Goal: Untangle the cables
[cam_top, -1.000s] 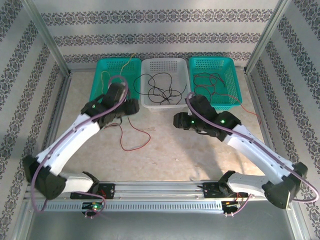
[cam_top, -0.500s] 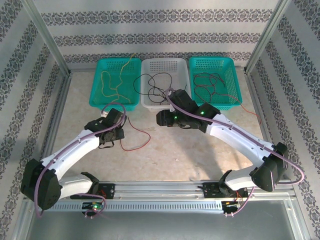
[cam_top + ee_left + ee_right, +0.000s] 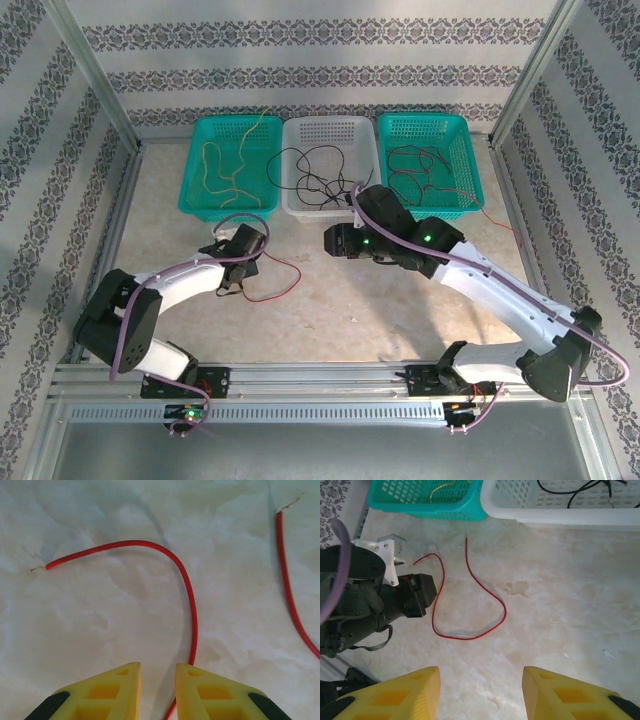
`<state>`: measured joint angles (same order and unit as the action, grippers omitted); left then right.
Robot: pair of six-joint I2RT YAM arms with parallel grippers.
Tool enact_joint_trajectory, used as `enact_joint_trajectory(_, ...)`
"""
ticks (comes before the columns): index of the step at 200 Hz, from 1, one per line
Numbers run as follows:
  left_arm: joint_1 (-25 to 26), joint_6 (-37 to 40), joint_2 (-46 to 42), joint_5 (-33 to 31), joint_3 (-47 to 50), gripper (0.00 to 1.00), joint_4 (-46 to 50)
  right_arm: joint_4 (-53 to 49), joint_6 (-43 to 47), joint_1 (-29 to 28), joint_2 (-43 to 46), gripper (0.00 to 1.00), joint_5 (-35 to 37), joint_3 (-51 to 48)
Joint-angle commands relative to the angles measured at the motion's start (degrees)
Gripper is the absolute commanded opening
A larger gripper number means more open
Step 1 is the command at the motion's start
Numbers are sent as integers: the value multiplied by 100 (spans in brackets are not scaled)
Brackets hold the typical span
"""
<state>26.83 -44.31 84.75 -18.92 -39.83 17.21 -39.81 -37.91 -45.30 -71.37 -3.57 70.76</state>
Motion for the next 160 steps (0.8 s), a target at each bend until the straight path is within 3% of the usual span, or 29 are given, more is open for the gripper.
enact_joint_trajectory(1, -74, -204, 191, -306, 150, 28, -766, -198, -166, -89, 251, 49, 274, -174)
enact_joint_trajectory(92, -316, 29, 967, 5, -209, 34, -1458, -323, -305, -233, 277, 48, 304, -160)
enact_joint_trajectory(160, -349, 65, 860, 279, -207, 39, -1695, -397, -253, -260, 284, 48, 397, -142)
